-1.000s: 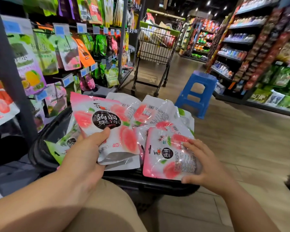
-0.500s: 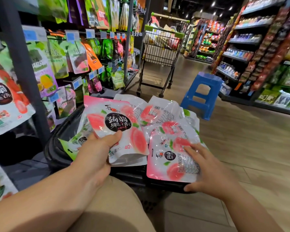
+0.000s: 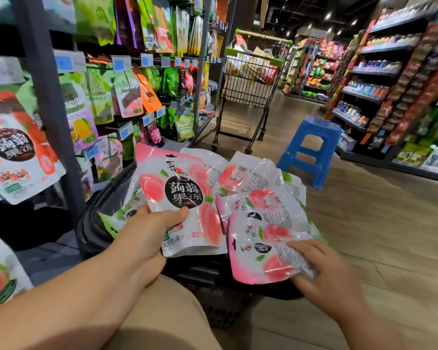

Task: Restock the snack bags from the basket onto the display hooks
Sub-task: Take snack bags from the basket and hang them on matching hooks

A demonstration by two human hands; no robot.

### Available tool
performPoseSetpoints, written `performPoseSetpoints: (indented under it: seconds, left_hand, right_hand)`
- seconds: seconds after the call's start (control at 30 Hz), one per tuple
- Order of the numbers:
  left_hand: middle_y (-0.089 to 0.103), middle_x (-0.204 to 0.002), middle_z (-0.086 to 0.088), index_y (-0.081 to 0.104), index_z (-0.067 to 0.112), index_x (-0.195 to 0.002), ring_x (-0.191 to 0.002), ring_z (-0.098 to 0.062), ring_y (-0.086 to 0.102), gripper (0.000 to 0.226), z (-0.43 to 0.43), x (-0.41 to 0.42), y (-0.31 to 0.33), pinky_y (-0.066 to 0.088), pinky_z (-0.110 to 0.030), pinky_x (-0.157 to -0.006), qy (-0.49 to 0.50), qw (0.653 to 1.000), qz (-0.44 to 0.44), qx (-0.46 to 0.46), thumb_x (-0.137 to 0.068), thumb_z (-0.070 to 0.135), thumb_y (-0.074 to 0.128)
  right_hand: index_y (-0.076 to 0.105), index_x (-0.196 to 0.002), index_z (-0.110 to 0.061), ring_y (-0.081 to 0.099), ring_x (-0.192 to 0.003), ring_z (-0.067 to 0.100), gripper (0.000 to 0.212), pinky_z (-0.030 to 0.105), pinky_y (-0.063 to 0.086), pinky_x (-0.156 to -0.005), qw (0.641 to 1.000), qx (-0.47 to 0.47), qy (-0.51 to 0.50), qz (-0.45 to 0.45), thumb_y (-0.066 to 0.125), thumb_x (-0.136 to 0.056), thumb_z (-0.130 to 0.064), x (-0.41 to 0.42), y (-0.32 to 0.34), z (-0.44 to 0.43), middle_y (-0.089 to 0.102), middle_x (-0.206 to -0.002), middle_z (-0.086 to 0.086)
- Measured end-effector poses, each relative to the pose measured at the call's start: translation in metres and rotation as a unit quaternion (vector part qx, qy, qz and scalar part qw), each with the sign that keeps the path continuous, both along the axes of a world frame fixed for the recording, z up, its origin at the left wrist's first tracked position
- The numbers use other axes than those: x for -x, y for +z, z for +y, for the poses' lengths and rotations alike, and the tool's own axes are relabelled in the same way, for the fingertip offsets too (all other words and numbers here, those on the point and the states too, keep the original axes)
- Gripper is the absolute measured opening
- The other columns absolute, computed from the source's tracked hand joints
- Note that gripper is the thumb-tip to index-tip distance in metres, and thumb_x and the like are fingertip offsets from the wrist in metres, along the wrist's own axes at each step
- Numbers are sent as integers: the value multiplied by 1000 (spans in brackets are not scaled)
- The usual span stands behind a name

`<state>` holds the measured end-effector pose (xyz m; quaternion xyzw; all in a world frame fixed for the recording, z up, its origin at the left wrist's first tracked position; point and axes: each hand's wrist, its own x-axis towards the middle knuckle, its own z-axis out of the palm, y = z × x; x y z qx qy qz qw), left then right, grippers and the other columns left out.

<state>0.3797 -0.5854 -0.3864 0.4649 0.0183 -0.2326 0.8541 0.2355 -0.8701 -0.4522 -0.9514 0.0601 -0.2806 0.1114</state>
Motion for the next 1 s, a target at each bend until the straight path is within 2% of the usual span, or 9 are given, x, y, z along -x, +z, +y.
performPoseSetpoints:
  seconds: [0.13, 0.27, 0.43, 0.5, 0.6, 0.67, 0.77, 0.87, 1.0]
  left_hand:
    - [72, -109, -20, 61, 9, -121, -90, -36, 70, 36, -14, -1, 8, 58, -60, -69, 30, 999, 7, 18, -87, -6, 62]
    - [71, -111, -20, 61, 9, -122, -102, -40, 68, 40, -18, 5, 0, 50, -66, -89, 32, 999, 12, 25, -85, -6, 64]
    - [73, -104, -21, 62, 7, -115, -90, -37, 71, 36, -18, 5, -2, 59, -56, -74, 33, 999, 22, 14, -83, -8, 64]
    - [73, -106, -21, 61, 5, -122, -97, -39, 69, 41, -18, 6, -2, 57, -54, -80, 25, 999, 19, 11, -83, -7, 64]
    - [71, -110, -22, 60, 6, -123, -101, -43, 67, 43, -16, 5, -3, 53, -63, -85, 18, 1000, 23, 9, -82, -8, 66]
    - [70, -111, -24, 59, 6, -123, -104, -46, 66, 45, -16, 4, -3, 49, -70, -88, 14, 1000, 27, 1, -81, -8, 67]
    - [70, -111, -24, 59, 2, -122, -103, -44, 66, 41, -16, 5, -3, 54, -58, -86, 29, 999, 27, -26, -82, -8, 67]
    - [70, -108, -24, 59, 2, -119, -97, -41, 67, 39, -16, 7, -2, 53, -59, -88, 29, 999, 26, -31, -82, -8, 67]
    - [71, -99, -22, 60, 2, -119, -80, -35, 67, 39, -14, 7, -2, 55, -51, -81, 20, 999, 25, -29, -82, -8, 67]
  right_hand:
    - [70, -90, -53, 61, -90, -11, 25, 12, 47, -77, 969, -235, -23, -72, 74, -80, -31, -6, 12, 5, 68, -95, -33]
    - [75, -85, -30, 64, -72, 15, 19, 30, 52, -64, 866, -485, -8, -123, 78, -75, -46, -16, 28, -1, 71, -76, -6]
    - [64, -99, -16, 72, -74, 14, 17, 34, 59, -55, 737, -670, 19, -91, 58, -89, -28, -30, 36, 7, 75, -92, 2]
    - [64, -108, -16, 74, -85, 23, 27, 47, 60, -68, 701, -710, 23, -69, 58, -87, -32, -35, 36, 11, 76, -102, 5]
    - [64, -110, -17, 75, -74, 25, 30, 41, 60, -55, 665, -745, 37, -43, 60, -85, -31, -42, 36, 15, 77, -93, 6]
    - [63, -112, -16, 74, -71, 26, 44, 43, 58, -58, 669, -741, 47, -30, 71, -74, -37, -47, 36, 22, 77, -91, 6]
    - [65, -113, -16, 74, -81, 30, 84, 58, 55, -74, 682, -728, 61, -22, 95, -41, -47, -54, 33, 31, 76, -100, 10]
    - [62, -123, -9, 74, -85, 31, 54, 46, 61, -59, 659, -747, 76, -42, 72, -71, -20, -53, 29, 30, 74, -104, 16]
    - [58, -130, -4, 74, -87, 34, 55, 45, 60, -57, 625, -773, 87, -64, 62, -76, -15, -48, 26, 24, 72, -110, 20]
